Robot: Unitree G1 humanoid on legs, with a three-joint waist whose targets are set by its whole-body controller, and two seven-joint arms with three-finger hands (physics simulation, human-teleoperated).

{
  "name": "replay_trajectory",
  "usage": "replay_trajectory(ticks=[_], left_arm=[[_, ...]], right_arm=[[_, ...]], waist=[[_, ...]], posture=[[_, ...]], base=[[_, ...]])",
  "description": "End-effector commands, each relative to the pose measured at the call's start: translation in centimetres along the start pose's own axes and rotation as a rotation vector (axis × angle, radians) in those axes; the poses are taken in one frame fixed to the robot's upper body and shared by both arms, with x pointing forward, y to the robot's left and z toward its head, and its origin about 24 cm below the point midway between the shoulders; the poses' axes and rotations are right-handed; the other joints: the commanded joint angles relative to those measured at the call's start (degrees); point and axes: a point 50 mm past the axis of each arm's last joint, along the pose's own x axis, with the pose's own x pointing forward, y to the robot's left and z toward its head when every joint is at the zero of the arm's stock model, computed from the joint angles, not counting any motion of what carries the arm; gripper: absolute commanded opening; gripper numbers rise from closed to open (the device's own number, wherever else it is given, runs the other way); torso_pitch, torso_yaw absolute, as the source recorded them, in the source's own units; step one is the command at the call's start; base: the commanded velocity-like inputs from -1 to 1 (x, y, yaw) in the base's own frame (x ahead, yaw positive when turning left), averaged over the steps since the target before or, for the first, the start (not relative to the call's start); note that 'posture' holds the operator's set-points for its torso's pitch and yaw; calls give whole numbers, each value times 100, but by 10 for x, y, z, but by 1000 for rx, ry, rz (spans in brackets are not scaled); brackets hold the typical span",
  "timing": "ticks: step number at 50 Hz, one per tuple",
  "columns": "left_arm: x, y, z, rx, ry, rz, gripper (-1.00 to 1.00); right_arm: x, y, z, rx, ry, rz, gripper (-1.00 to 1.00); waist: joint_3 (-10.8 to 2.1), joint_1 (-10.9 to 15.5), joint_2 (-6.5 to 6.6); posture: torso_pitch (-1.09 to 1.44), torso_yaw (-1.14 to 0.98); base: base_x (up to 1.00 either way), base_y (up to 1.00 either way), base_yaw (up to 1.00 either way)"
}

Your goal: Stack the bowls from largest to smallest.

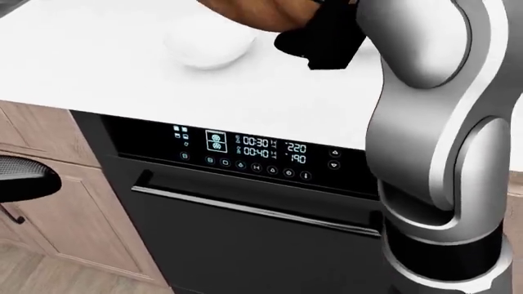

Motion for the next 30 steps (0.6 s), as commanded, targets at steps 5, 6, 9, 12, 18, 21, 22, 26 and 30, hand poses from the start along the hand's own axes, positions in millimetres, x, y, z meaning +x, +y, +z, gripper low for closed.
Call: replay_trajectory(ticks=[5,6,9,12,18,21,22,26,30], left_arm=[[-2,-2,11,0,-74,-10,100],[-2,-2,11,0,-73,-10,100],[-1,-3,10,0,-72,-12,100],[-2,-3,9,-1,-72,-13,100],[-4,-2,11,-4,-73,-9,100],[-5,-2,10,-10,-72,-9,100],[-5,-3,9,-10,-71,-10,100],[-5,-1,10,-9,-72,-7,100],[-4,-2,10,-9,-72,-9,100]], right_arm=[[-7,-23,3,-12,-9,-139,-100],[-7,-24,3,-12,-9,-143,-100],[-8,-24,3,-18,-9,-143,-100],[-8,-23,2,-22,-9,-143,-100],[-9,-23,4,-23,-14,-141,-100],[-9,-24,6,-25,-17,-140,-100],[-9,-24,7,-26,-18,-138,-100],[-9,-23,8,-19,-23,-134,-100],[-9,-23,8,-8,-29,-135,-100]], waist=[[-153,-116,-24],[-143,-111,-80],[-174,-119,-444],[-159,-99,-420],[-234,-19,-618],[-225,46,-504],[-230,55,-433],[-282,44,-238],[-184,-37,151]], posture=[[0,0],[0,0],[0,0],[0,0],[0,0],[0,0],[0,0],[0,0],[0,0]], base=[[19,6,0],[0,0,0],[0,0,0],[0,1,0],[0,16,0],[0,27,0],[0,38,0],[0,43,0],[0,12,0]])
